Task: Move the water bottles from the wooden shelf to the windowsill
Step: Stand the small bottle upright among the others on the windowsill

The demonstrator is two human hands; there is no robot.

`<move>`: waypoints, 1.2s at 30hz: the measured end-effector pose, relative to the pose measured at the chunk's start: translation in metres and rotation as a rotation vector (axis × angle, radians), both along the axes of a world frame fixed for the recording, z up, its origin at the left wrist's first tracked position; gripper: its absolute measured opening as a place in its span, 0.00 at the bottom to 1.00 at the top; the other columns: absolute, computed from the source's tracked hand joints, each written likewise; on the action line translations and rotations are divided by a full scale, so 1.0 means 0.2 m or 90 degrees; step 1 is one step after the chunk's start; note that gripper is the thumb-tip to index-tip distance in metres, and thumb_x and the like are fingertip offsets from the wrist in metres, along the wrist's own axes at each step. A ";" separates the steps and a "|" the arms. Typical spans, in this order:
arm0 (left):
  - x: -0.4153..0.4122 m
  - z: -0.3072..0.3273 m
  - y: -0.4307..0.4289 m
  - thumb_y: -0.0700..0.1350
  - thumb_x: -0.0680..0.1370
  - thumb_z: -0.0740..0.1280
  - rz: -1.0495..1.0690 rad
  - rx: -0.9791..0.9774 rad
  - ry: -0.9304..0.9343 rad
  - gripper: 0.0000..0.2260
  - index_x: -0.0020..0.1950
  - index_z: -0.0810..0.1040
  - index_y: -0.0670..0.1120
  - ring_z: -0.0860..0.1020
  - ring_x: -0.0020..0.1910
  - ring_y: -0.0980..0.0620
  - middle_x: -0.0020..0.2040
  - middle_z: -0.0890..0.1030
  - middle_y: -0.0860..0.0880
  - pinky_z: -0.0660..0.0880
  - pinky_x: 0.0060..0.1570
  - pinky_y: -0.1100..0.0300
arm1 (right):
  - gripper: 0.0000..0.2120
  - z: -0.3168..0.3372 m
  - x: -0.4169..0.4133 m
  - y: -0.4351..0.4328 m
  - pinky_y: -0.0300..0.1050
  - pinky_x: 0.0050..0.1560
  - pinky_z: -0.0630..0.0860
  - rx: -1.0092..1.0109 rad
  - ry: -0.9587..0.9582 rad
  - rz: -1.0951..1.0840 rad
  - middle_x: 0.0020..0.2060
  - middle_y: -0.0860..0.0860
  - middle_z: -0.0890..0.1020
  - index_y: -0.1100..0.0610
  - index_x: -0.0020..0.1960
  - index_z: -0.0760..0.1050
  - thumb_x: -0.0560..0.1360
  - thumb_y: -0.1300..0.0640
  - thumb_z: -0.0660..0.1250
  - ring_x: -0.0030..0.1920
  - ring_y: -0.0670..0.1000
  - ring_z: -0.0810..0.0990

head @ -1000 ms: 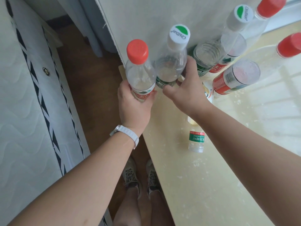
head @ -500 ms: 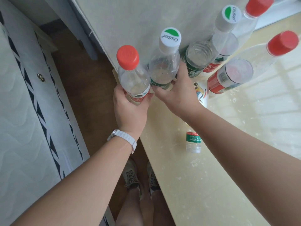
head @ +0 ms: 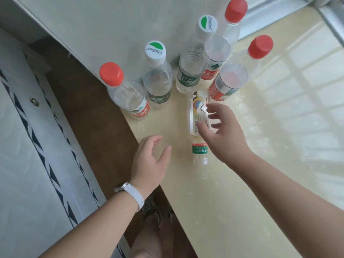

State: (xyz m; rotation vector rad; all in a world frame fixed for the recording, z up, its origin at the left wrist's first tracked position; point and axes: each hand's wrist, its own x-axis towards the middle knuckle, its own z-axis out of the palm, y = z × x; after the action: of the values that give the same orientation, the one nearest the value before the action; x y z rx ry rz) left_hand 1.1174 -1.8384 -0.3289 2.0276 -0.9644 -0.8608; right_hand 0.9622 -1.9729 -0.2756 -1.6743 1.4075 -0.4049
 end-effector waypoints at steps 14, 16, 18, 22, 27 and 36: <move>0.00 0.03 -0.57 0.33 0.69 0.66 -0.639 -0.101 -0.484 0.30 0.71 0.73 0.48 0.65 0.74 0.39 0.75 0.69 0.41 0.68 0.65 0.41 | 0.33 -0.18 -0.13 0.30 0.51 0.49 0.77 0.209 0.180 -0.007 0.53 0.47 0.79 0.49 0.68 0.62 0.69 0.41 0.71 0.51 0.52 0.80; -0.01 0.02 -0.58 0.32 0.66 0.70 -0.675 -0.113 -0.534 0.34 0.71 0.74 0.49 0.62 0.75 0.40 0.76 0.69 0.41 0.62 0.66 0.43 | 0.30 -0.19 -0.13 0.30 0.50 0.47 0.78 0.222 0.157 -0.028 0.50 0.47 0.79 0.49 0.68 0.62 0.71 0.45 0.70 0.49 0.52 0.80; -0.03 0.02 -0.59 0.32 0.64 0.72 -0.705 -0.137 -0.572 0.35 0.70 0.76 0.48 0.61 0.74 0.40 0.75 0.71 0.39 0.58 0.67 0.44 | 0.27 -0.19 -0.15 0.30 0.47 0.43 0.77 0.227 0.133 -0.046 0.45 0.44 0.78 0.48 0.67 0.64 0.71 0.48 0.69 0.45 0.51 0.80; -0.05 0.04 -0.59 0.35 0.64 0.73 -0.748 -0.162 -0.598 0.31 0.67 0.76 0.45 0.64 0.73 0.38 0.73 0.73 0.40 0.57 0.70 0.39 | 0.25 -0.16 -0.24 0.32 0.44 0.41 0.77 0.231 0.082 -0.066 0.43 0.42 0.78 0.47 0.66 0.67 0.71 0.51 0.70 0.41 0.46 0.80; -0.05 0.08 -0.62 0.40 0.62 0.75 -0.789 -0.147 -0.602 0.30 0.64 0.76 0.43 0.74 0.67 0.41 0.64 0.80 0.44 0.57 0.70 0.41 | 0.20 -0.13 -0.36 0.32 0.39 0.40 0.75 0.223 0.043 -0.110 0.48 0.41 0.78 0.47 0.63 0.71 0.72 0.53 0.71 0.43 0.40 0.78; -0.05 0.19 -0.59 0.45 0.62 0.75 -0.680 -0.061 -0.497 0.28 0.61 0.77 0.43 0.75 0.51 0.39 0.53 0.77 0.43 0.75 0.50 0.46 | 0.19 -0.05 -0.39 0.25 0.34 0.40 0.74 0.226 -0.175 -0.283 0.54 0.41 0.78 0.47 0.63 0.71 0.75 0.57 0.72 0.44 0.39 0.80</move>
State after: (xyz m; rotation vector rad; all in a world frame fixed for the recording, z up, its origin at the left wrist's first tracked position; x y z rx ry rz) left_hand 1.1071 -1.9560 -0.2917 1.6765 -2.5788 -0.4342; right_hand 0.8836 -1.9234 -0.2850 -0.9774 1.5320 -0.5707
